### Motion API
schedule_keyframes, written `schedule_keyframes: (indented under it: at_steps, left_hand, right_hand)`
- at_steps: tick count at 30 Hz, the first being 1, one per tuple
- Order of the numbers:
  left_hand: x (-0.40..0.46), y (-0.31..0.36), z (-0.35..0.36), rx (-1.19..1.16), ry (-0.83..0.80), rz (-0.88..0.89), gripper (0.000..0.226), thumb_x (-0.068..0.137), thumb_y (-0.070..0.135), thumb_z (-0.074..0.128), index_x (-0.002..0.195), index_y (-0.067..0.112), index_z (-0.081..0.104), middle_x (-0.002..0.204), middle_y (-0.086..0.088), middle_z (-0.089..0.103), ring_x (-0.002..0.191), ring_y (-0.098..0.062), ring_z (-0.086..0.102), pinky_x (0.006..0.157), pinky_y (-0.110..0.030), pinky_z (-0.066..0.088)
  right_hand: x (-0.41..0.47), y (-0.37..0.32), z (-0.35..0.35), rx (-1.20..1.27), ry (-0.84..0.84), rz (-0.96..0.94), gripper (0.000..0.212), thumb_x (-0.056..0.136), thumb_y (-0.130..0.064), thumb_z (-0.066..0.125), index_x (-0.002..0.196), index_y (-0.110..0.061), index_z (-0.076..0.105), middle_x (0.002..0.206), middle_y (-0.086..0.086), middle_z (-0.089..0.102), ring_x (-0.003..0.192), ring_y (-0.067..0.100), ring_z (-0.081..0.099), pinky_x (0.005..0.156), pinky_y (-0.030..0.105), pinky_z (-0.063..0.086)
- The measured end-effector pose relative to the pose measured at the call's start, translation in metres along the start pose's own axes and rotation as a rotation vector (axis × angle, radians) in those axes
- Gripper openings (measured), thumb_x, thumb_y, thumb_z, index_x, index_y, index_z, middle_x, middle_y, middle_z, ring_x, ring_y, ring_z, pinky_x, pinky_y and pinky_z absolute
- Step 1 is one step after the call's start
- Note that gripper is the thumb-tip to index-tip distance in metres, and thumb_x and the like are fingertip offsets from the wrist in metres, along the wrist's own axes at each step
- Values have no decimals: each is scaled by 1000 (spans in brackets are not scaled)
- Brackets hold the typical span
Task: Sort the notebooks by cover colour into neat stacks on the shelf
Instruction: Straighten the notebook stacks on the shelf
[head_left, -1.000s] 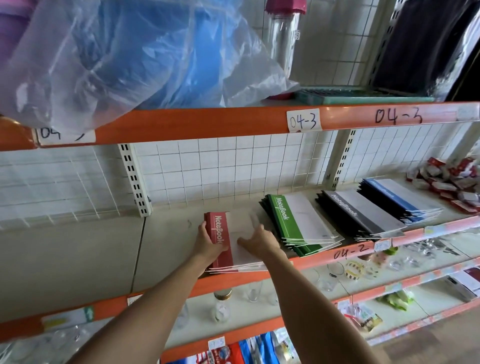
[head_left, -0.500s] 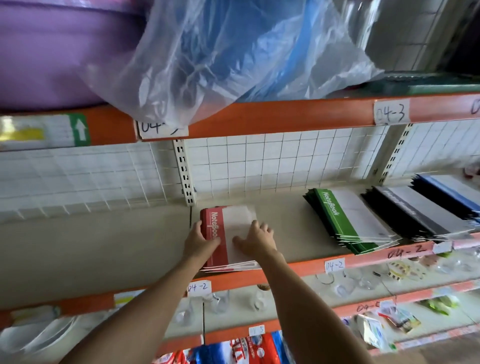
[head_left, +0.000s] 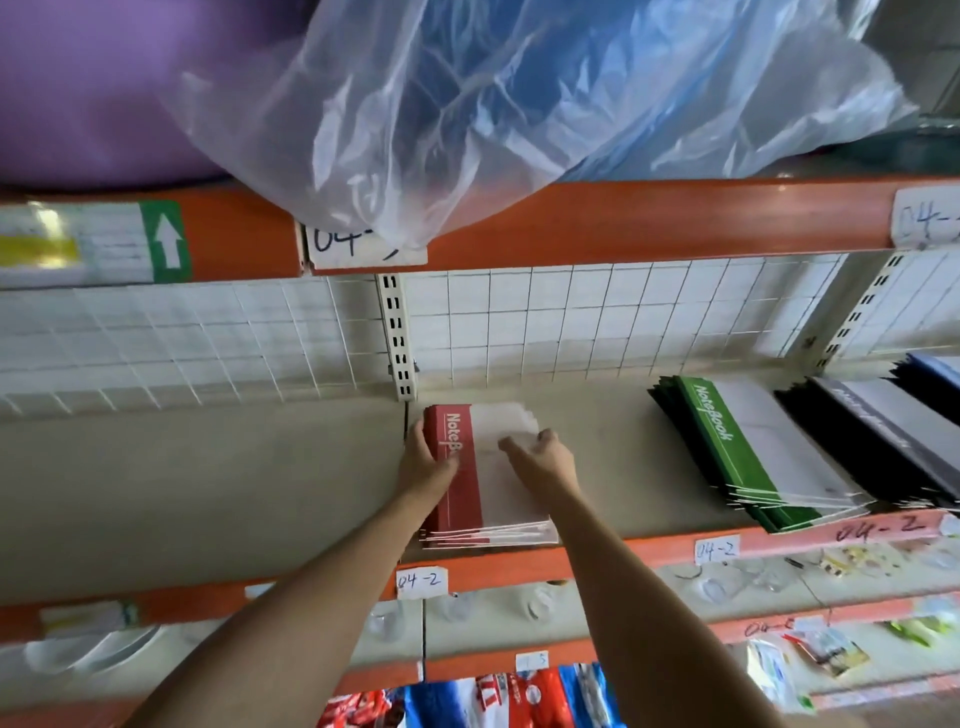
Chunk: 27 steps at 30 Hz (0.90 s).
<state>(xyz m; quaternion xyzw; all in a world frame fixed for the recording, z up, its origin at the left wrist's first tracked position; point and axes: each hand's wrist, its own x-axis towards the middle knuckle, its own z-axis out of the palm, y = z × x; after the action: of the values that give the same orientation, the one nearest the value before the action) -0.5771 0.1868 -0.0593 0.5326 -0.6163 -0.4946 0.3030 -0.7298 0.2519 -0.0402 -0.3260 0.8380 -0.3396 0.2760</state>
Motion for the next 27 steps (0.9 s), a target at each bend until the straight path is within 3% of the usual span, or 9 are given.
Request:
schedule_keyframes:
  at_steps: [2, 4, 6, 12, 17, 23, 27]
  left_hand:
    - [7, 0, 5, 36, 7, 2, 84, 85, 33, 71, 153, 29, 22, 132, -6, 57, 105, -24, 64, 84, -43, 59]
    - [13, 0, 7, 49, -15, -12, 85, 83, 41, 73, 153, 32, 25, 129, -2, 59, 101, -22, 66, 79, -39, 59]
    - [16, 3, 8, 34, -24, -29, 81, 85, 39, 74, 151, 33, 28, 125, 0, 60, 95, -20, 67, 72, -33, 58]
    - [17, 1, 7, -4, -28, -97, 82, 74, 44, 74, 145, 46, 31, 119, 4, 65, 89, -19, 71, 79, -41, 61]
    - [16, 2, 7, -23, -12, -111, 81, 83, 28, 73, 149, 38, 28, 122, 1, 63, 85, -19, 71, 69, -34, 60]
    - [12, 4, 1, -34, -64, -91, 74, 92, 15, 62, 153, 35, 25, 119, 3, 61, 88, -17, 69, 60, -25, 52]
    - [18, 6, -2, -44, -81, -73, 66, 93, 8, 59, 149, 27, 31, 110, 0, 62, 85, -18, 67, 61, -26, 51]
  right_hand:
    - [9, 1, 0, -14, 12, 15, 62, 84, -51, 63, 121, -2, 54, 120, 20, 63, 111, 36, 60, 92, 37, 50]
    - [18, 1, -2, -35, -1, 25, 64, 85, -52, 63, 121, 0, 55, 121, 20, 64, 112, 35, 61, 89, 35, 49]
    - [27, 0, -4, -36, -38, 29, 66, 85, -52, 64, 125, -1, 50, 125, 18, 62, 114, 35, 60, 90, 35, 48]
    - [27, 8, 2, -143, 11, -28, 66, 82, -62, 61, 122, -13, 43, 130, 10, 56, 118, 33, 57, 95, 42, 46]
    - [26, 16, 7, -21, 52, -158, 55, 84, -55, 63, 115, -13, 45, 124, 9, 54, 113, 34, 56, 89, 43, 47]
    - [33, 27, -10, 215, 21, -152, 33, 89, -44, 66, 103, -14, 64, 107, 11, 60, 93, 26, 61, 80, 29, 45]
    - [34, 20, -18, 421, 68, -124, 51, 75, -46, 67, 113, -12, 66, 112, 13, 63, 98, 24, 63, 88, 38, 52]
